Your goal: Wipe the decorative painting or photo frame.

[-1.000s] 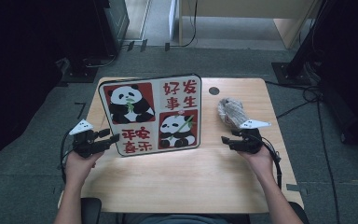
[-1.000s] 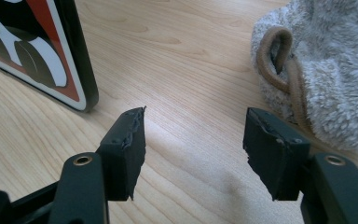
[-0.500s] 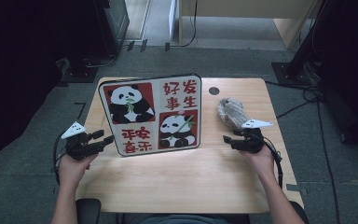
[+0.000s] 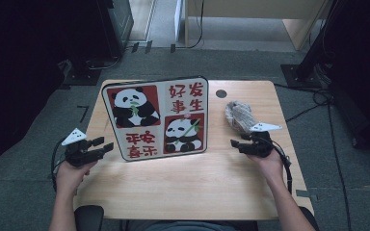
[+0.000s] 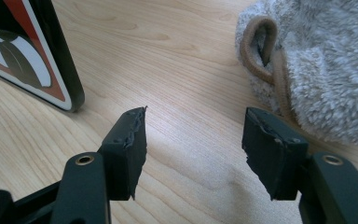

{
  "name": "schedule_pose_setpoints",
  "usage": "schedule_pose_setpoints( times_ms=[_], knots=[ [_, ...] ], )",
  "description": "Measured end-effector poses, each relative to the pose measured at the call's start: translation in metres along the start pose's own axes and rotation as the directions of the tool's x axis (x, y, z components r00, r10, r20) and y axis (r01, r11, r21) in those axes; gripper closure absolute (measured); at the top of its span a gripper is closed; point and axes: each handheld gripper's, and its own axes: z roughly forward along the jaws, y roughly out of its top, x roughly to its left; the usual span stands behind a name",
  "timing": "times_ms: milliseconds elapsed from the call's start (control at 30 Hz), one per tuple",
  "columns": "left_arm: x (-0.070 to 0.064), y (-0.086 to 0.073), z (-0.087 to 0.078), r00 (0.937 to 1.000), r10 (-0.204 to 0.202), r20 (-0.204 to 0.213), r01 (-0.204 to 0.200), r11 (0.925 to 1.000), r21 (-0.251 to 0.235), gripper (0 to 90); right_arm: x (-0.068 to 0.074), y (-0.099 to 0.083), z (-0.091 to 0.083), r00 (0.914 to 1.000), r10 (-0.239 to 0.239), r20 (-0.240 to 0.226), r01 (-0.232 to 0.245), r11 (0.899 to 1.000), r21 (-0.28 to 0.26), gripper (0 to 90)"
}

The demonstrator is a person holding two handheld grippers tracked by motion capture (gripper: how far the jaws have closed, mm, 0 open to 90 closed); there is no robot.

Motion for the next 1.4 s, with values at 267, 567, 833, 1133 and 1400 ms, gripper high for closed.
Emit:
schedule_pose_setpoints(
  times_ms=[267,567,833,1133,1400],
  knots=[
    [0.008,-0.006,0.009,0.9988,0.031,-0.039,-0.030,0.9991,0.031,44.5,-0.004,-0.005,0.009,0.9983,0.056,-0.017,-0.055,0.998,0.026,41.1],
    [0.017,-0.012,0.028,0.9987,0.033,-0.038,-0.030,0.9956,0.089,43.2,-0.006,-0.011,0.021,0.9995,0.017,0.026,-0.019,0.996,0.089,41.1],
    [0.020,-0.014,0.037,0.9984,0.028,-0.049,-0.023,0.9945,0.102,40.0,-0.004,-0.014,0.026,0.9975,-0.049,0.050,0.045,0.995,0.085,38.8],
    [0.018,-0.020,0.050,0.9929,0.093,-0.074,-0.078,0.9799,0.184,36.3,0.001,-0.021,0.030,0.9878,-0.139,0.070,0.136,0.989,0.052,30.1],
    [0.017,-0.022,0.052,0.9924,0.110,-0.056,-0.099,0.9805,0.170,29.7,0.001,-0.020,0.032,0.9875,-0.126,0.095,0.119,0.990,0.071,16.7]
  ],
)
